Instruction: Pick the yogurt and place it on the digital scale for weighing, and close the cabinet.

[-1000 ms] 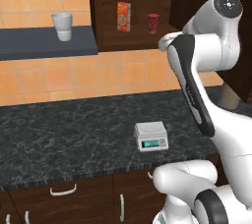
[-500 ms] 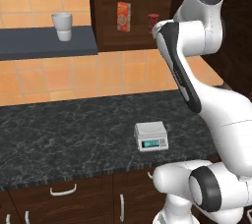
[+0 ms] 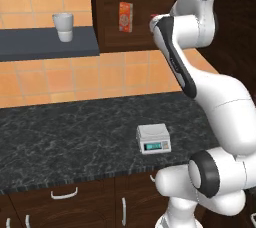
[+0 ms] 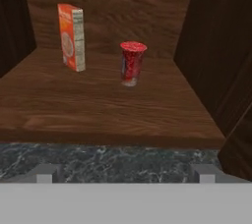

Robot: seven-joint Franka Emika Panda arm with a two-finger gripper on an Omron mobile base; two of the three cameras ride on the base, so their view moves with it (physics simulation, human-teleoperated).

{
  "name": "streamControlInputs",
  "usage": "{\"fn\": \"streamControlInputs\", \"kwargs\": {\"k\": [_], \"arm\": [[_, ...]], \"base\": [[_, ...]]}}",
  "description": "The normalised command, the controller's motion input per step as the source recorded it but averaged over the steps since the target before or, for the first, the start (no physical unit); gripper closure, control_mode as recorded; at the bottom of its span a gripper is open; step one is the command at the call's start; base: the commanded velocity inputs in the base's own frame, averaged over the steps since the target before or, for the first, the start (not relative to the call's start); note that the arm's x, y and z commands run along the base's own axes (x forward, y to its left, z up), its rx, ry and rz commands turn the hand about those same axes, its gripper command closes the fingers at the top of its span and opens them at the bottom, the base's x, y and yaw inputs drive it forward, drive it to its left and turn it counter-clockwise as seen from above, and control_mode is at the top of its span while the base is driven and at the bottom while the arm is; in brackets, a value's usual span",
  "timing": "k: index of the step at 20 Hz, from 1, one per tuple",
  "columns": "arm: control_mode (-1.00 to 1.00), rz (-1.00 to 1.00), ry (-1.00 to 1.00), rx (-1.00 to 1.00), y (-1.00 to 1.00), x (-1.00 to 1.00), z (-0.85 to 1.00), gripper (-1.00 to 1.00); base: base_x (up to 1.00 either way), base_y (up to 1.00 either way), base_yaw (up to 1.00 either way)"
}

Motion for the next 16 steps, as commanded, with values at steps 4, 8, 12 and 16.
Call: {"fn": "streamControlInputs", "kwargs": {"k": [4, 8, 12, 16], "arm": [[-1.00, 0.00, 0.00, 0.00, -0.10, 0.48, -0.07, -1.00], [-1.00, 0.00, 0.00, 0.00, -0.21, 0.36, 0.00, -1.00], [-1.00, 0.00, 0.00, 0.00, -0.04, 0.34, 0.00, -1.00], [-1.00, 0.00, 0.00, 0.00, 0.00, 0.42, 0.00, -1.00]], "base": [[0.00, 0.00, 0.00], [0.00, 0.00, 0.00], [0.00, 0.00, 0.00], [0.00, 0.00, 0.00]]}}
